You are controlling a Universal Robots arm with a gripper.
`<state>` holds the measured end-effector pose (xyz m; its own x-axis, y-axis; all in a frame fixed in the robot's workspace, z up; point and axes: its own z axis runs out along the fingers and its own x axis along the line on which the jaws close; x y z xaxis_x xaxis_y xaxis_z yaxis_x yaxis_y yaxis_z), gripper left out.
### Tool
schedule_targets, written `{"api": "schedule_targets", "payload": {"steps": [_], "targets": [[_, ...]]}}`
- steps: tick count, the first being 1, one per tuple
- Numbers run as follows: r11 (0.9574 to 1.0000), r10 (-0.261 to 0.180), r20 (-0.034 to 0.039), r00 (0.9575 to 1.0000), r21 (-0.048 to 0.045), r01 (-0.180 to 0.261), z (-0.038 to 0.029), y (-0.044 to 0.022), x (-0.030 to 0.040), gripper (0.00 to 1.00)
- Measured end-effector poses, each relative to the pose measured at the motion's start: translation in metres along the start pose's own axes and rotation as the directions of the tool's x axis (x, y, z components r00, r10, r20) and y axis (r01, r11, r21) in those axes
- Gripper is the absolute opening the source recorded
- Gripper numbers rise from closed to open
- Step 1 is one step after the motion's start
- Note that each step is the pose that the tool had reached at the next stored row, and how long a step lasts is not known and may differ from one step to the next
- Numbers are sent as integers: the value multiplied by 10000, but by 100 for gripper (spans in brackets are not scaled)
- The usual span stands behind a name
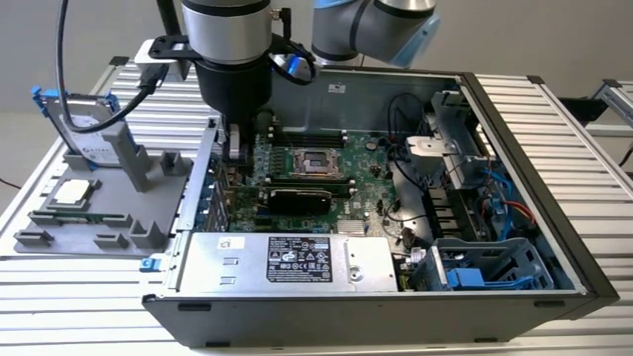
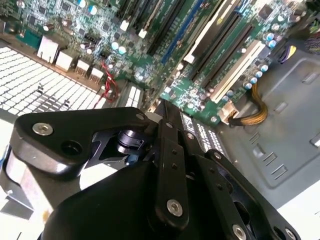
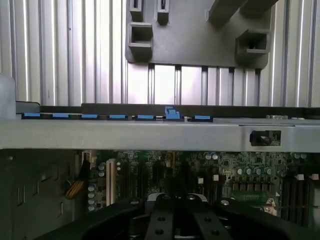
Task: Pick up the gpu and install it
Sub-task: 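Insert the gpu into the slot, then press down on the gpu until it lock into place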
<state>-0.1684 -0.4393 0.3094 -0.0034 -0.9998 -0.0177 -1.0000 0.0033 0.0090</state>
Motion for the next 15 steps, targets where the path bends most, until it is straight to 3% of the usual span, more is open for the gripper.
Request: {"api": "schedule_targets", "payload": {"steps": [5,15], "targets": [[10000,0,55,10000,-1,0,-27,-141,-1,0],[10000,-1,79,10000,-20,1,-32,-518,-3,0]]}}
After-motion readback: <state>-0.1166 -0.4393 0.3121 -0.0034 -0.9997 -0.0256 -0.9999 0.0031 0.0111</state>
